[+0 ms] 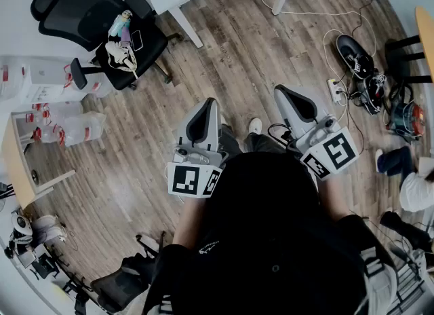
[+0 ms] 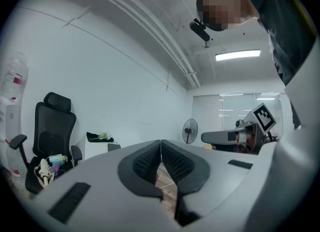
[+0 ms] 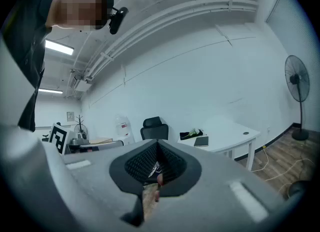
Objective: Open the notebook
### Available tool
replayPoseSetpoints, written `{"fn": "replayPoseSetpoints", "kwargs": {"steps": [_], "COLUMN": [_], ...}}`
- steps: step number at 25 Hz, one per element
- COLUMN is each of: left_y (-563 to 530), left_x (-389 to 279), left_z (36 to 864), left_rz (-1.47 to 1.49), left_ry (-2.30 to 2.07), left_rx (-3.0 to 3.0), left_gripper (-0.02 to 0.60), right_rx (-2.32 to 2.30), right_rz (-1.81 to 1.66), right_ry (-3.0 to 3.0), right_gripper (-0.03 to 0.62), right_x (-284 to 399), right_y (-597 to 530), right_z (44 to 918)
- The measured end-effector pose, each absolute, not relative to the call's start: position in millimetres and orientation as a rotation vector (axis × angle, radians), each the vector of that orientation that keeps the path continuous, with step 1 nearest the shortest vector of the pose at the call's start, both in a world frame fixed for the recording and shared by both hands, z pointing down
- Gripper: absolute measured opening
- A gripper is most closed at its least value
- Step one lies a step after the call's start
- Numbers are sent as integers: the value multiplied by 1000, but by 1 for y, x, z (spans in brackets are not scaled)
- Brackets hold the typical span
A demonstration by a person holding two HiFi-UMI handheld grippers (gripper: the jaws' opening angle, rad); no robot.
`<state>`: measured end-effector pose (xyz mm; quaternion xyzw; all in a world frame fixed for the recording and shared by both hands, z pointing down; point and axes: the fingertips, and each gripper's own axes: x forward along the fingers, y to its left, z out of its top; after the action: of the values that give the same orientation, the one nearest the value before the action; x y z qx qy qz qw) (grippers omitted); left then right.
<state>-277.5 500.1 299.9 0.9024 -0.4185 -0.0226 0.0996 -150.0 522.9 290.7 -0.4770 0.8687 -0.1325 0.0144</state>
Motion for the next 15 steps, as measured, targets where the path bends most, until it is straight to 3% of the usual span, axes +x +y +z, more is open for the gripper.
{"fn": "replayPoseSetpoints", "kwargs": {"steps": [15], "left_y": [523], "left_x": [-256], "left_z": [292], "left_rz": [-63], "left_ry": [-1268], "left_rx": [2716], "left_gripper": [6], "right_rx": [-1505], "right_rz": [-401], "right_ry": [2674], "right_gripper": [5], "right_x": [-131], "right_y": [561], "right_z": [282]}}
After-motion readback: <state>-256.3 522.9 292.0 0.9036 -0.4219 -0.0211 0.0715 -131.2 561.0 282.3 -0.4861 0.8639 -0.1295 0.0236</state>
